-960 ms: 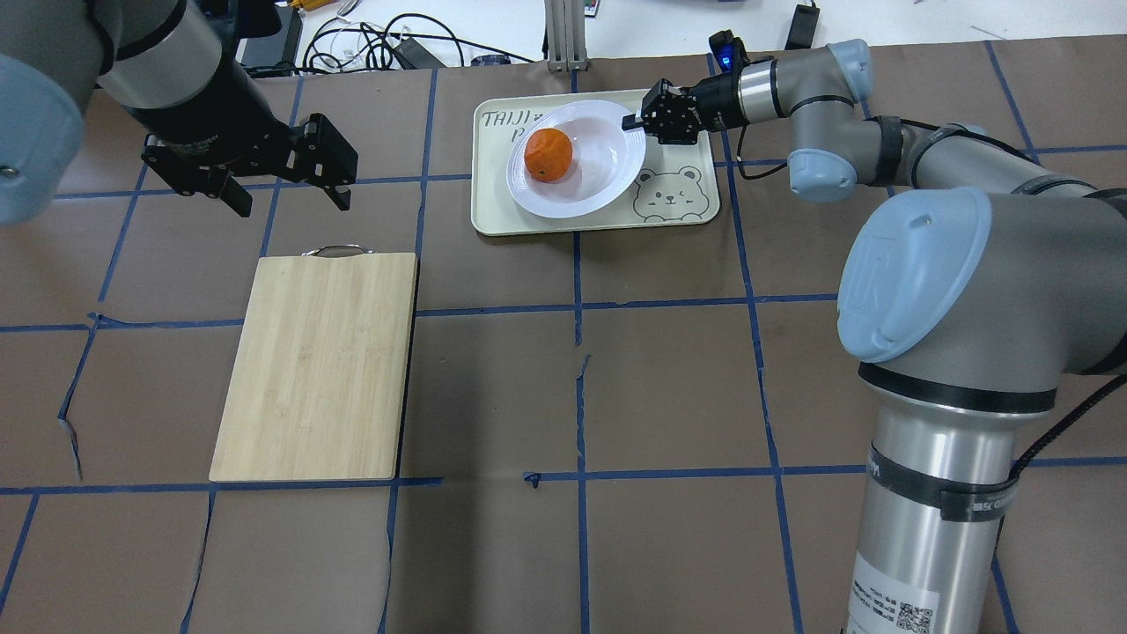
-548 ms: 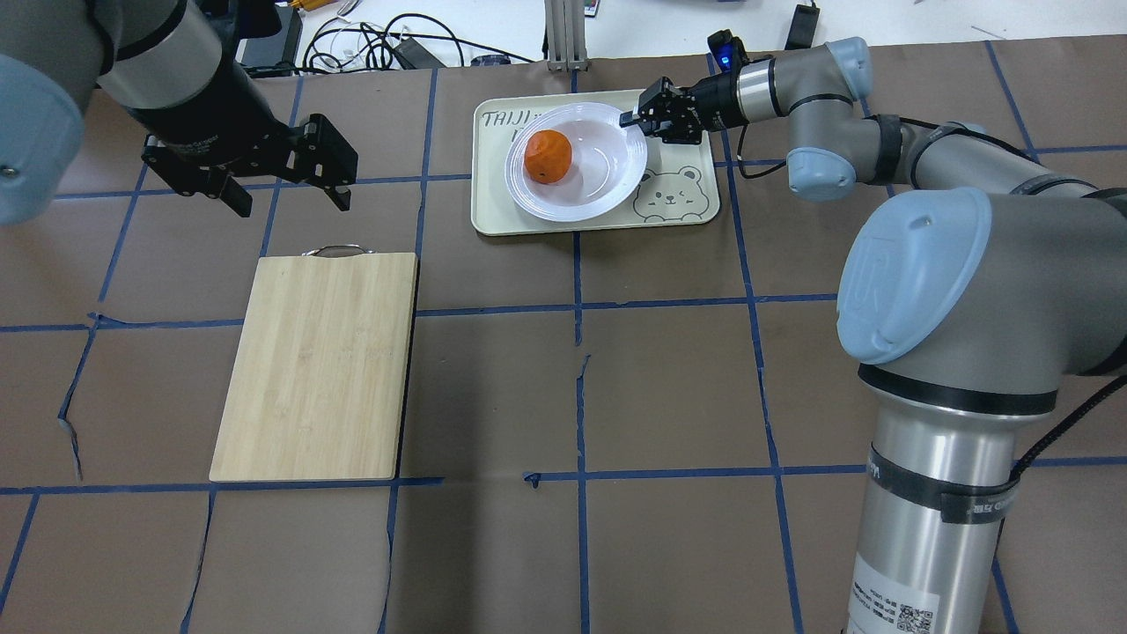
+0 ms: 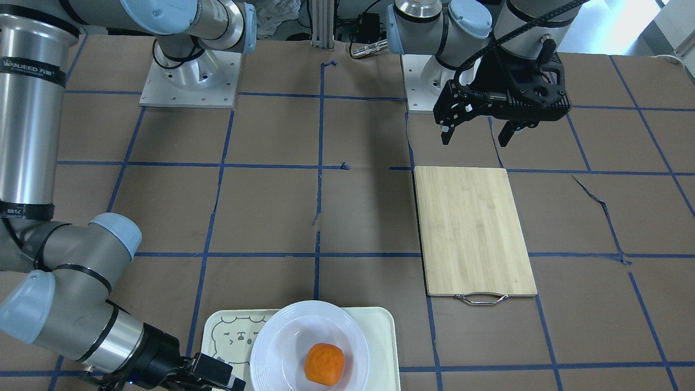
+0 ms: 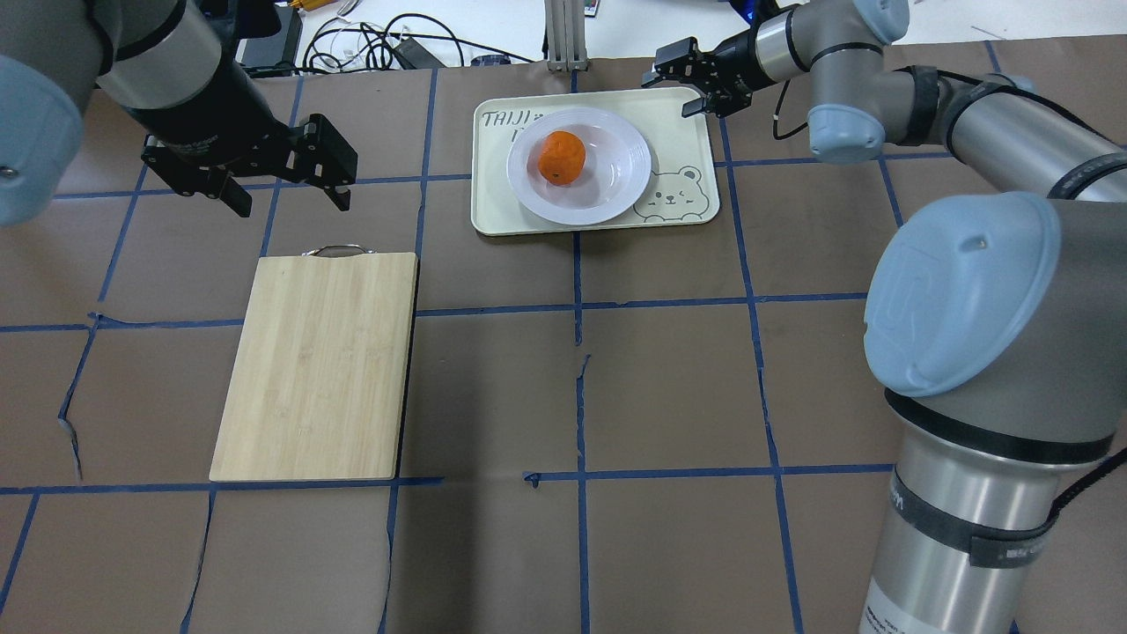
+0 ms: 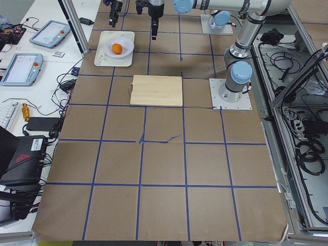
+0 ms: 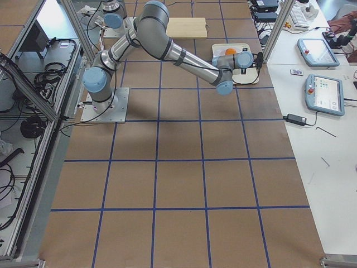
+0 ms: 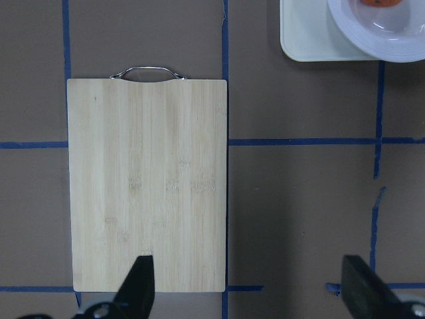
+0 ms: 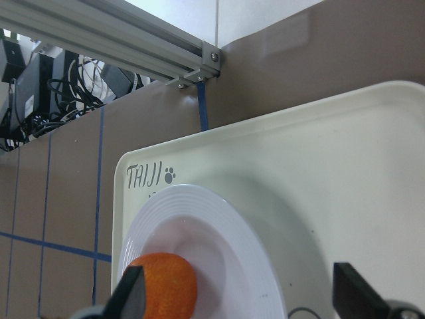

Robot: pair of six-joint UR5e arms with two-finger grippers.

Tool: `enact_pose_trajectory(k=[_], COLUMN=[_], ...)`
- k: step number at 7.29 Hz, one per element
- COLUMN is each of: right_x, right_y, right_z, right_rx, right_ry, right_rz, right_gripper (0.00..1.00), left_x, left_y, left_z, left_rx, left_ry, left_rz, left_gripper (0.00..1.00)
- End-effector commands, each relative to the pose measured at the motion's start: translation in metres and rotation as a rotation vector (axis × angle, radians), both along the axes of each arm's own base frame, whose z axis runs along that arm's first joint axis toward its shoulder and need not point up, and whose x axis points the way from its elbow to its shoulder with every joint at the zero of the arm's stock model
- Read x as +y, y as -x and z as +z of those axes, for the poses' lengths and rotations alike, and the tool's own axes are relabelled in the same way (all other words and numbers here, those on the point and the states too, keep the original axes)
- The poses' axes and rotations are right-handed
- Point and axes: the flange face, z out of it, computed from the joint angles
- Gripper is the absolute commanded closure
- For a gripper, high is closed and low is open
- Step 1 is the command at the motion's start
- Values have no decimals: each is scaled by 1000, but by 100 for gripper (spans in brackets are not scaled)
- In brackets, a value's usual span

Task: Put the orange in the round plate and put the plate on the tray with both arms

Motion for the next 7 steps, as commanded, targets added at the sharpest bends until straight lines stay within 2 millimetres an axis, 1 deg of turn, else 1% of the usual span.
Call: enact_pose_trajectory(k=[1,2,3,5,6,7], right_x=[32,61,91,146,169,189], right_y=[8,4,4,12,15,13], right_z=[69,112,145,198,221,244], right_rx=[193,342,457,603,648,681], right_ry=[-135,-196,-271,-392,-426,-428], right_rz=[-48,-53,-49,-47,-45,-41], right_gripper=[0,0,0,0,0,0], left_x=[-1,-1,-1,-1,-1,-1], left_y=[0,0,0,0,-1,-1], left_z=[-1,-1,-1,-1,-1,-1], left_rx=[0,0,0,2,0,2], left_ry=[-2,-2,-2,-2,-2,-2], left_rz=[0,0,0,0,2,1], left_gripper=[0,0,0,0,0,0])
